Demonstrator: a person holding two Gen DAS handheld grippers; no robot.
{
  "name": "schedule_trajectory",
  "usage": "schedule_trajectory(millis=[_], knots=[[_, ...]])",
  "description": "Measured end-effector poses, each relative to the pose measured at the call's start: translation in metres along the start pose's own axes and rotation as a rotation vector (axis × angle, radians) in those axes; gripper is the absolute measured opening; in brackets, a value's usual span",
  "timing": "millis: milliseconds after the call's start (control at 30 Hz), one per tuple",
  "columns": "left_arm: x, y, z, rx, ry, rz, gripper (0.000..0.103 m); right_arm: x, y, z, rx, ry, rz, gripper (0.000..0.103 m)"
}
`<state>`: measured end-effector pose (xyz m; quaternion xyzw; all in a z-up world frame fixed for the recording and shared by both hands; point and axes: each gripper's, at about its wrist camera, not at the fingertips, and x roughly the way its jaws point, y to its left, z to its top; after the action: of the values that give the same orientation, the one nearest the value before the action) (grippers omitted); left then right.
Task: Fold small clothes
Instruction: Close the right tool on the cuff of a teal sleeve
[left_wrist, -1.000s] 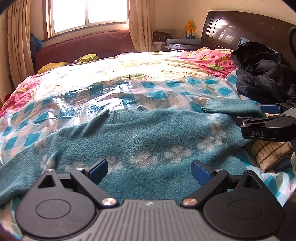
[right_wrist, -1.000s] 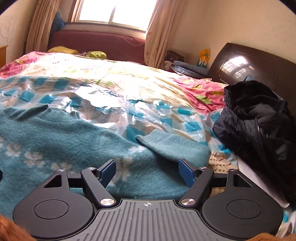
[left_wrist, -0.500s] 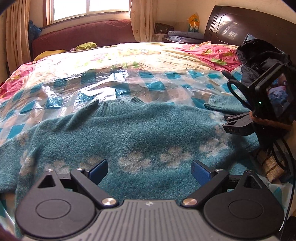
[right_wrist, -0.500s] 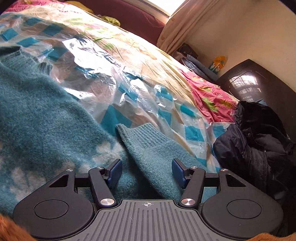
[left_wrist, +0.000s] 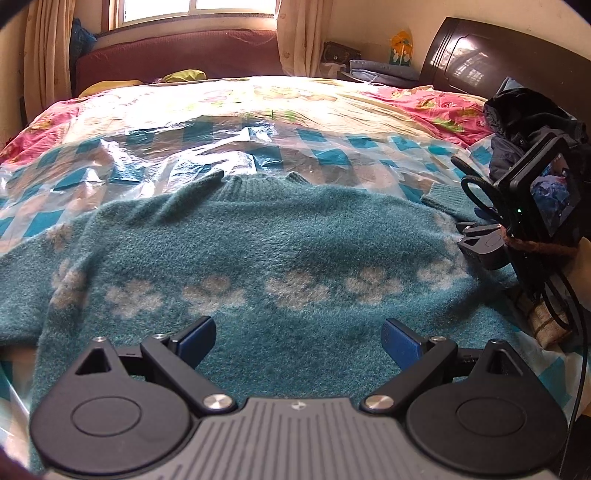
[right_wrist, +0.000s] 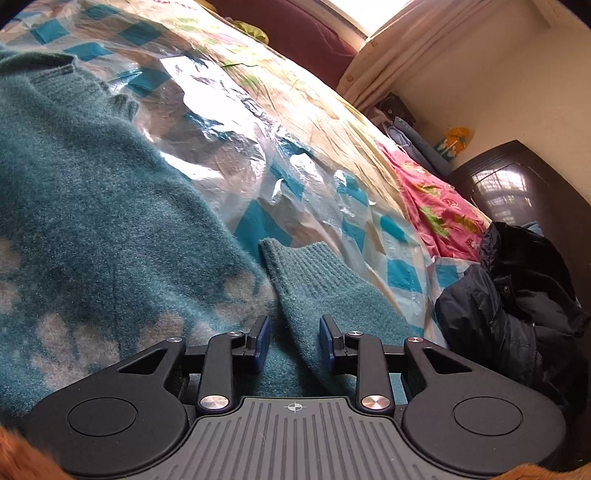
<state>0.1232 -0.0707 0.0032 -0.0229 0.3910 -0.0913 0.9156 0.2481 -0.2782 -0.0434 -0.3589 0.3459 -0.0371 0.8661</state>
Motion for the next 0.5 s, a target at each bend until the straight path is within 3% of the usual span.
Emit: schedule_trajectory(millis=[233,500], knots=[[0.0,0.002,-0.01,0.003,0.033,-0.009,0.101,0.013,0.014,0.0,-0.027,0.007,-0.052,0.03],[-0.008,0.004,-0.012,0.011,0.02,0.008,0.101,0.001,-0.004,-0.007,0.101,-0.047,-0.078,0.008]])
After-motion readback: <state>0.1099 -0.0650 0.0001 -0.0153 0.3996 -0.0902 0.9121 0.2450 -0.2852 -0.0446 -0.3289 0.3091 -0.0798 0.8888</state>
